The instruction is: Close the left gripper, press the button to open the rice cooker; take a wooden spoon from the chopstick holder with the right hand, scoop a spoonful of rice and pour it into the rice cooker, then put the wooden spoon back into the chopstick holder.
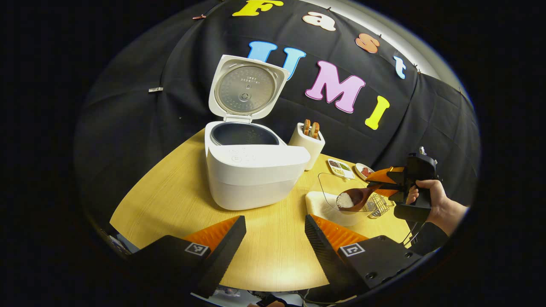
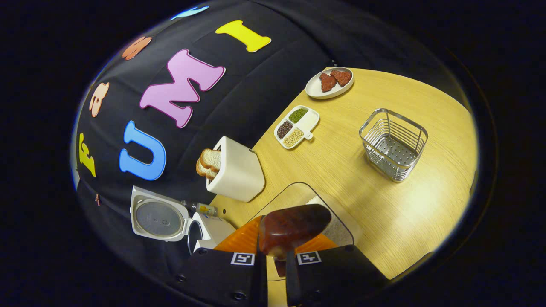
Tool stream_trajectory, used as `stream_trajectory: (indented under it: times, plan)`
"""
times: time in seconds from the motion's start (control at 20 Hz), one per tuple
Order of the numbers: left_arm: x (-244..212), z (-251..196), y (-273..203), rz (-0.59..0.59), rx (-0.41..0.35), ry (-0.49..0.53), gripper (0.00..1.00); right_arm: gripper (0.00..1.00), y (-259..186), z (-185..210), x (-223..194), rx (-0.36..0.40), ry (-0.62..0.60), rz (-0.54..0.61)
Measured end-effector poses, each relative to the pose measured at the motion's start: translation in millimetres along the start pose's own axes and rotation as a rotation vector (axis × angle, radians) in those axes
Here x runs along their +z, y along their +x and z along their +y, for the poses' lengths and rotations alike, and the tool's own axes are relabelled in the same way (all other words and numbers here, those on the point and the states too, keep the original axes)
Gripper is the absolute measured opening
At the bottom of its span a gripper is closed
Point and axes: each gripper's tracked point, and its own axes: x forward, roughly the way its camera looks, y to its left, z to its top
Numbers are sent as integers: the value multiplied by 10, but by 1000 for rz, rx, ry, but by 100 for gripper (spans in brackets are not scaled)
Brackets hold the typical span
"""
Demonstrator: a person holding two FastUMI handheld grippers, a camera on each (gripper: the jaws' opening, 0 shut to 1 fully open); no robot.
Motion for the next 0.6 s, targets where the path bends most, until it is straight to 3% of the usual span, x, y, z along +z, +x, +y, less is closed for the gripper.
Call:
stream_trajectory:
  times: [0.6]
  plan:
    - [-81,-134,-66,-4,-18,-7,96,21,-247,351,500,90,185,-24]
